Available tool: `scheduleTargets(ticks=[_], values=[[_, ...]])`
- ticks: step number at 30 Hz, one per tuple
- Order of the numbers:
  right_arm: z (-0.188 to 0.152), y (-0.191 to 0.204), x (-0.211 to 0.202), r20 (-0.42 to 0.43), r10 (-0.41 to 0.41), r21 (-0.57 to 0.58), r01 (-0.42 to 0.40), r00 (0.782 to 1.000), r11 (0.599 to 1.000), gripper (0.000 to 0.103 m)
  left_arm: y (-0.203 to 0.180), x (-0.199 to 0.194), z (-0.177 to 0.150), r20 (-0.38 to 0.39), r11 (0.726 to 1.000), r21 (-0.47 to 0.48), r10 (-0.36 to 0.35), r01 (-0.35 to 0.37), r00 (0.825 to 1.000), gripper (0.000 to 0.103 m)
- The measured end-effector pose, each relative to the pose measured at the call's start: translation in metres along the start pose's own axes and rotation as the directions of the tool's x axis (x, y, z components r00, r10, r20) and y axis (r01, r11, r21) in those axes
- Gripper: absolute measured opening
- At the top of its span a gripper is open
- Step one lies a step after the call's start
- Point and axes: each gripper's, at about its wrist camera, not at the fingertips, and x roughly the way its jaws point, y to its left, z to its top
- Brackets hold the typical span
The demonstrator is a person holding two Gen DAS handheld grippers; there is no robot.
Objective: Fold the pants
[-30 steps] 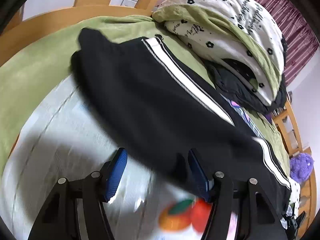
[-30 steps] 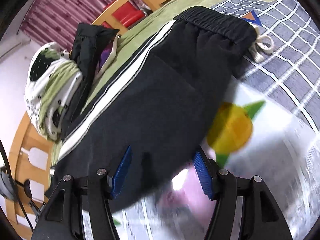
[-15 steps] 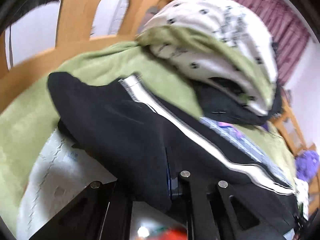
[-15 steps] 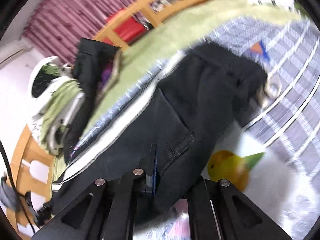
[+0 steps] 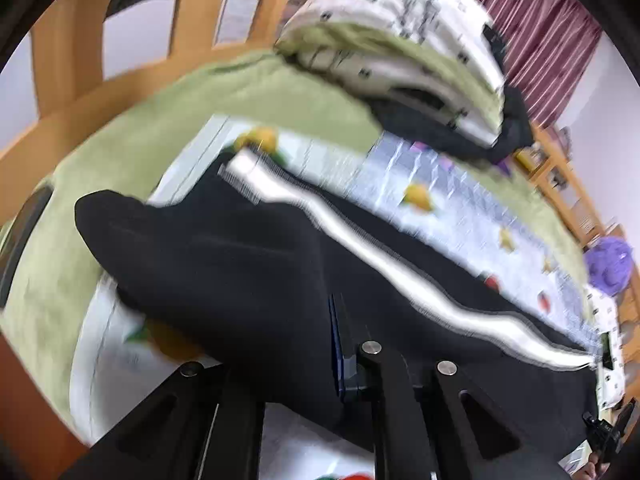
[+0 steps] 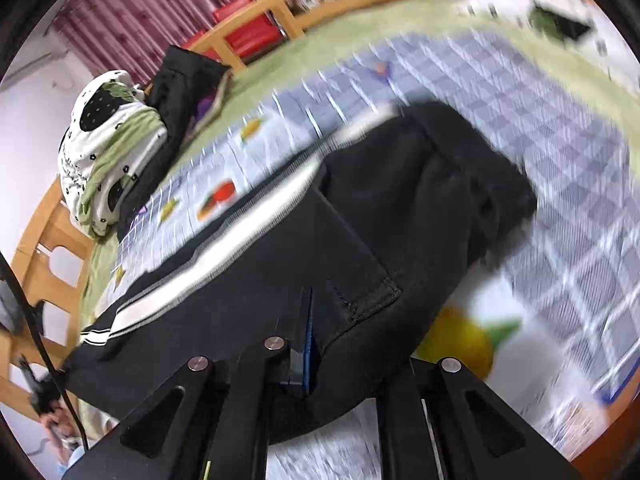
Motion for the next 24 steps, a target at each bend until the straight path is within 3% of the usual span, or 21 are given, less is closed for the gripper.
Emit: scheduleTargets(ticks=[2, 4, 6, 8, 9, 11, 13, 15, 16, 17, 18, 19, 22, 24], values=[[-0.015, -0.019, 0.009, -0.052, 0.019, 0.046, -0.016, 0.998, 0.999, 0.017, 0.007, 0.005, -0.008, -0.053, 0.999, -0.021, 0.046, -0.047, 0.998, 0.017], [-0.022, -0.029, 0.006, -0.040, 0.023, 0.071, -0.020, 0.999, 0.997, 0.037, 0.012, 0.003, -0.013, -0.080, 0.997, -0.044, 0.061, -0.065, 0.995, 0.025], [-0.022, -0.038, -0.007, 0.027, 0.028, 0.087, -0.030, 0.999, 0.996, 0.047, 0.011, -0.005, -0.016, -0.070, 0.997, -0.047, 0.062, -0.066, 0.996, 0.036], [-0.016, -0.047, -0.016, 0.086, 0.022, 0.112, -0.031, 0.996, 0.993, 0.060, 0.009, -0.013, -0.020, -0.044, 0.996, -0.039, 0.073, -0.075, 0.996, 0.060], [-0.010, -0.052, -0.018, 0.120, 0.008, 0.136, -0.024, 0.993, 0.990, 0.067, 0.009, -0.017, -0.021, -0.027, 0.996, -0.039, 0.076, -0.077, 0.997, 0.062], [0.003, -0.067, -0.012, 0.175, -0.030, 0.197, -0.005, 0.984, 0.980, 0.072, 0.008, -0.022, -0.025, -0.011, 0.996, -0.040, 0.075, -0.076, 0.997, 0.062], [0.013, -0.083, 0.003, 0.159, -0.040, 0.278, -0.006, 0.986, 0.961, 0.072, 0.008, -0.024, -0.024, -0.007, 0.996, -0.054, 0.075, -0.075, 0.997, 0.062], [0.023, -0.094, 0.021, 0.152, 0.003, 0.349, -0.056, 0.988, 0.935, 0.071, 0.006, -0.025, -0.022, 0.007, 0.995, -0.057, 0.076, -0.076, 0.997, 0.062], [0.028, -0.093, 0.026, 0.158, 0.010, 0.356, -0.067, 0.987, 0.932, 0.064, 0.005, -0.025, -0.022, 0.010, 0.995, -0.057, 0.080, -0.080, 0.997, 0.062], [0.036, -0.086, 0.030, 0.150, -0.030, 0.341, -0.023, 0.988, 0.940, 0.057, 0.003, -0.026, -0.020, 0.017, 0.995, -0.058, 0.081, -0.080, 0.997, 0.062], [0.044, -0.078, 0.028, 0.152, -0.075, 0.300, 0.026, 0.985, 0.954, 0.042, 0.002, -0.027, -0.019, 0.024, 0.995, -0.062, 0.079, -0.077, 0.997, 0.062], [0.050, -0.068, 0.024, 0.169, -0.091, 0.238, 0.049, 0.981, 0.970, 0.037, 0.000, -0.028, -0.017, 0.030, 0.995, -0.065, 0.075, -0.072, 0.997, 0.062], [0.065, -0.062, -0.018, 0.261, 0.034, 0.146, -0.075, 0.965, 0.987, 0.036, -0.008, -0.034, -0.015, 0.054, 0.997, -0.048, 0.066, -0.063, 0.996, 0.062], [0.064, -0.074, -0.029, 0.281, -0.008, 0.145, -0.035, 0.960, 0.989, 0.040, -0.011, -0.038, -0.016, 0.080, 0.996, -0.027, 0.088, -0.086, 0.993, 0.062]])
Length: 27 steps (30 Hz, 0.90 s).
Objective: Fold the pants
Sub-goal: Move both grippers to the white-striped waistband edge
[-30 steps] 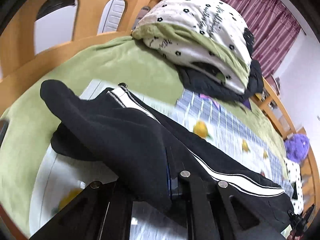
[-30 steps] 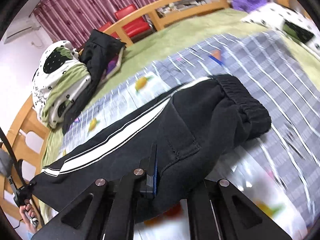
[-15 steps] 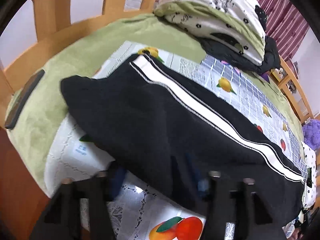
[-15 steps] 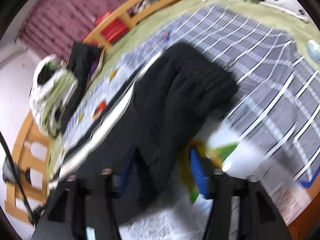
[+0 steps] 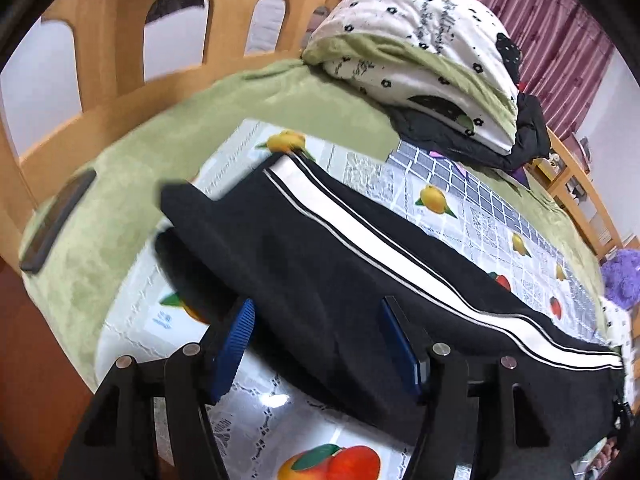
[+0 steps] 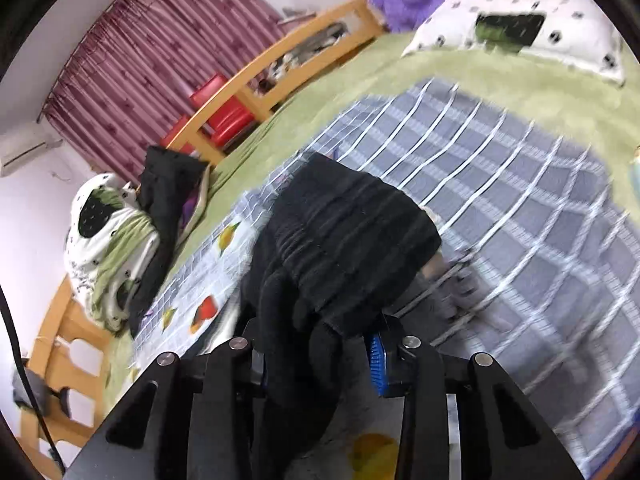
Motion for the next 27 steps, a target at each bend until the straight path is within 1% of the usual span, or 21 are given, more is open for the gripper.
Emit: scheduleTargets(ticks=[1, 2, 3, 5, 7, 10, 11, 13, 16, 19, 21, 24, 26, 27], values=[[-0.001, -0.004, 0.001, -0.001, -0.042, -0.012, 0.042, 0.999, 0.999, 0.045, -0.003, -0.003, 0.000, 0.016, 1.000, 0.020, 0.016, -0.016, 1.000, 0.062], [-0.004, -0.011, 0.005, -0.030, -0.100, -0.018, 0.099, 0.995, 0.995, 0.046, -0.005, -0.007, 0.002, 0.031, 0.999, 0.044, 0.030, -0.032, 0.999, 0.062], [-0.009, -0.020, 0.011, -0.088, -0.140, -0.010, 0.140, 0.986, 0.990, 0.046, -0.006, -0.011, 0.003, 0.045, 0.997, 0.060, 0.038, -0.041, 0.998, 0.062], [-0.020, -0.033, 0.014, -0.178, -0.158, 0.006, 0.162, 0.971, 0.987, 0.046, -0.007, -0.021, 0.009, 0.074, 0.996, 0.082, 0.036, -0.042, 0.997, 0.062], [-0.028, -0.036, 0.000, -0.157, -0.194, -0.007, 0.195, 0.968, 0.981, 0.046, -0.008, -0.026, 0.016, 0.078, 0.994, 0.107, 0.025, -0.033, 0.997, 0.062], [-0.033, -0.023, -0.027, -0.102, -0.215, -0.039, 0.212, 0.971, 0.976, 0.046, -0.012, -0.021, 0.028, 0.078, 0.990, 0.136, 0.030, -0.041, 0.997, 0.062], [-0.033, -0.014, -0.036, -0.083, -0.226, -0.053, 0.222, 0.971, 0.974, 0.046, -0.012, -0.016, 0.032, 0.067, 0.989, 0.144, 0.034, -0.043, 0.997, 0.062], [-0.028, 0.002, -0.040, -0.076, -0.227, -0.081, 0.220, 0.971, 0.972, 0.046, -0.013, -0.005, 0.037, 0.036, 0.989, 0.142, 0.030, -0.035, 0.999, 0.062], [-0.031, 0.045, -0.048, -0.054, -0.229, -0.162, 0.218, 0.972, 0.962, 0.046, -0.015, 0.009, 0.040, 0.024, 0.991, 0.136, -0.002, -0.001, 1.000, 0.062], [-0.044, 0.100, -0.048, -0.004, -0.249, -0.251, 0.240, 0.968, 0.938, 0.047, -0.016, 0.029, 0.051, 0.013, 0.989, 0.146, 0.021, -0.023, 1.000, 0.061], [-0.052, 0.132, -0.037, -0.017, -0.241, -0.298, 0.225, 0.970, 0.928, 0.047, -0.018, 0.043, 0.060, 0.010, 0.984, 0.170, 0.046, -0.047, 0.999, 0.060], [-0.070, 0.180, -0.018, -0.041, -0.205, -0.353, 0.177, 0.978, 0.919, 0.046, -0.016, 0.064, 0.077, 0.013, 0.975, 0.209, 0.078, -0.079, 0.997, 0.060], [-0.082, 0.214, -0.004, -0.045, -0.183, -0.393, 0.151, 0.982, 0.907, 0.047, -0.014, 0.080, 0.089, -0.001, 0.972, 0.219, 0.091, -0.088, 0.996, 0.060], [-0.086, 0.227, 0.002, -0.066, -0.175, -0.414, 0.133, 0.982, 0.900, 0.046, -0.014, 0.088, 0.095, -0.018, 0.970, 0.229, 0.084, -0.077, 0.996, 0.060]])
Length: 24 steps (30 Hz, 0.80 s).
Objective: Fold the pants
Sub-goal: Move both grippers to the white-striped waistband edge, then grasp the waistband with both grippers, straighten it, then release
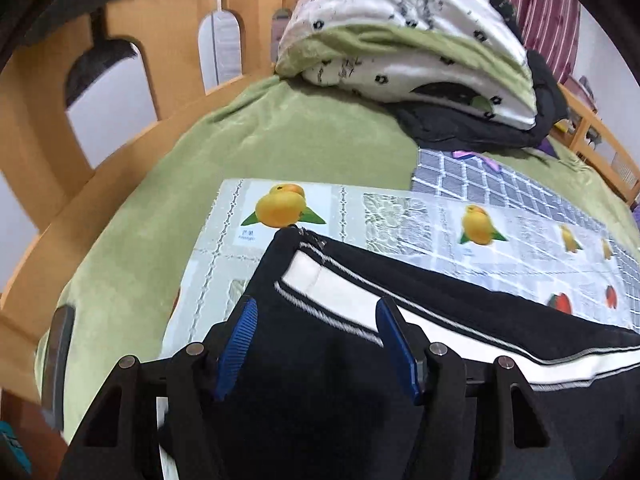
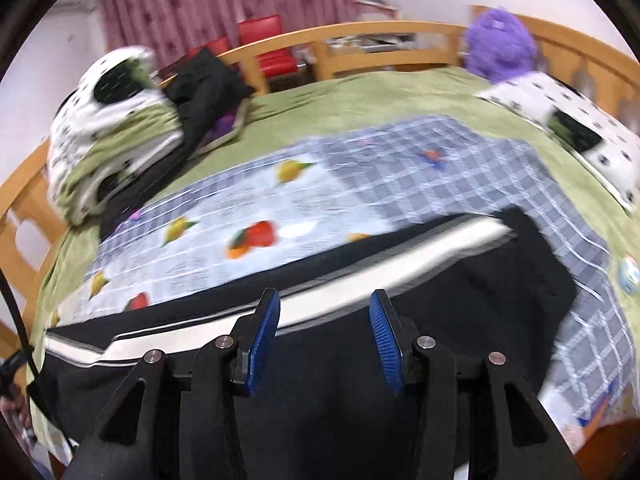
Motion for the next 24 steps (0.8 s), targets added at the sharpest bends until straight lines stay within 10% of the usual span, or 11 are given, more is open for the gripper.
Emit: scheduleTargets(ticks=[6, 14, 20, 24], values=[[0.002, 0.069, 0.023, -0.080, 0.121, -0.061, -0.126, 0.989, 0.990, 0.046, 0.000, 0.048, 0.023, -0.061, 0.999, 0.046, -0.011, 0.014, 0.998, 0.056], [-0.012, 0.072, 0.056, -0.160, 0.076, -0.046, -0.085, 0.984, 0.995, 0.046, -0.003, 0.077, 0.022, -0.064, 0.993, 0.106, -0.049, 0.056, 0.997, 0.021], [-0.018, 0.059, 0.064, -0.171, 0.032, -0.013, -0.035, 0.985, 0.999, 0.046, 0.041, 0.041, 0.032, 0.121, 0.988, -0.083, -0.118, 0.128, 0.986, 0.020], [-0.019, 0.059, 0.067, -0.162, 0.011, -0.035, -0.017, 0.987, 0.999, 0.047, 0.053, 0.066, 0.028, 0.057, 0.977, -0.157, -0.141, 0.148, 0.988, 0.020]])
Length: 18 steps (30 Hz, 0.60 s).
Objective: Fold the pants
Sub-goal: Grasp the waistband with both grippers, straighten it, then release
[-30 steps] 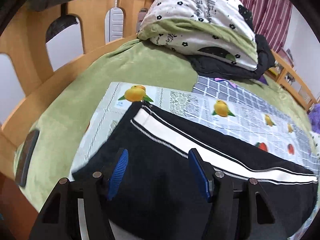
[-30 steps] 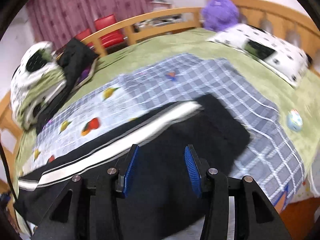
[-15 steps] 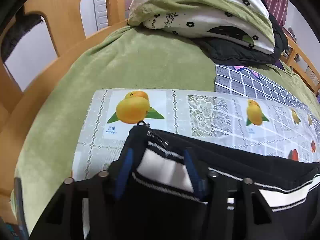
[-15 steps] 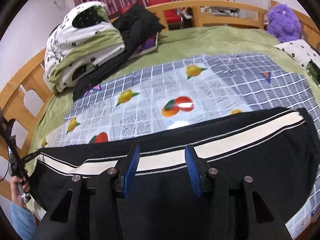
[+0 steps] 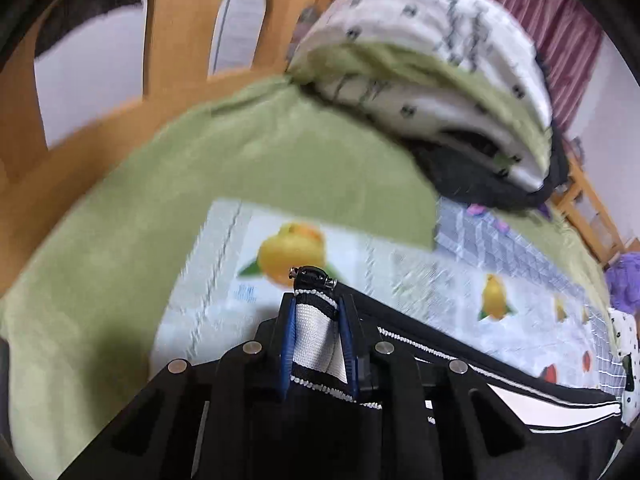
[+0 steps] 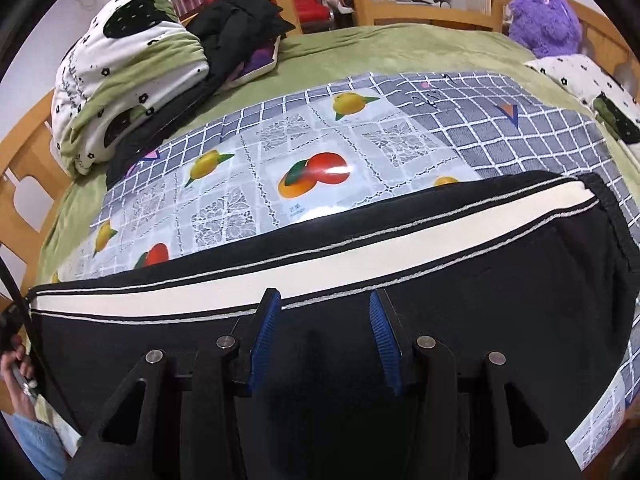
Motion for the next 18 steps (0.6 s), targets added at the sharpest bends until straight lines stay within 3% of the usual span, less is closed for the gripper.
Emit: scheduleTargets(ticks=[4, 11, 16, 18], values=[[0.002, 0.002, 0.008, -0.009, -0.017, -0.036, 0.017, 1.000, 0.999, 0.046, -0.013, 0.007, -0.008, 0.010, 0.994, 0.069, 0.088, -0.089, 0.996, 0.028], [0.029, 0.006, 0.037, 0.032, -0.053, -0.222, 0.059, 0.998, 0.973, 0.050, -0.012, -0.004, -0.005, 0.029, 0.992, 0.067, 0.109, -0.111, 0.994, 0.034], [0.053, 0.009, 0.072, -0.010, 0.030, -0.333, -0.032, 0.999, 0.942, 0.053, -0.007, -0.002, -0.005, 0.004, 0.995, 0.056, 0.077, -0.077, 0.997, 0.034], [0.060, 0.011, 0.090, -0.089, 0.090, -0.377, -0.117, 0.992, 0.919, 0.053, -0.009, 0.000, -0.007, -0.001, 0.995, 0.063, 0.075, -0.075, 0.997, 0.034]])
